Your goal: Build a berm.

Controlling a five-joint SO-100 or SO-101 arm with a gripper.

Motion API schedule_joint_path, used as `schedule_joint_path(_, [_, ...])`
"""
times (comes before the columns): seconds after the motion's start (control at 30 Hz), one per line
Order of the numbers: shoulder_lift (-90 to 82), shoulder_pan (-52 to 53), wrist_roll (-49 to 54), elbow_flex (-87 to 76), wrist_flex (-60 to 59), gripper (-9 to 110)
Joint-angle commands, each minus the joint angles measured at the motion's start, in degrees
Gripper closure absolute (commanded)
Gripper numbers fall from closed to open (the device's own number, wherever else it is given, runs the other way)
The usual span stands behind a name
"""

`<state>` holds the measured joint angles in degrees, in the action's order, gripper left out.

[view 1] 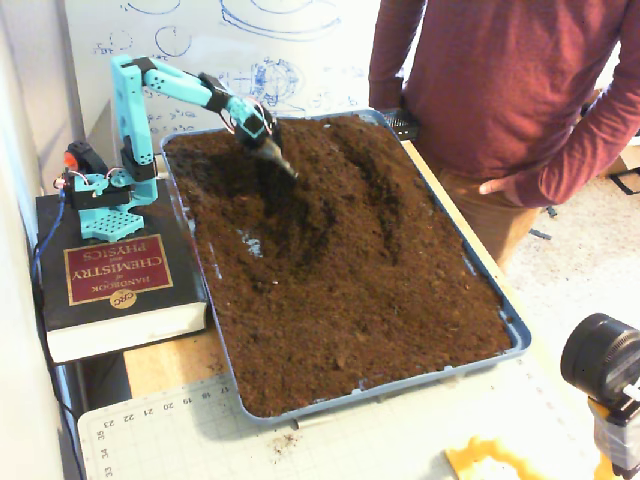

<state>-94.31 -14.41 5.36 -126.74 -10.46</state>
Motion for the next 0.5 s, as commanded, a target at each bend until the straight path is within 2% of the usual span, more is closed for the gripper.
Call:
schedule_joint_path(0.0, [-7.4, -0.1, -0.6, 6.5, 1.9, 101])
schedule_joint_path(0.47, [-16.5, 0.2, -0.6, 7.4, 1.9, 101])
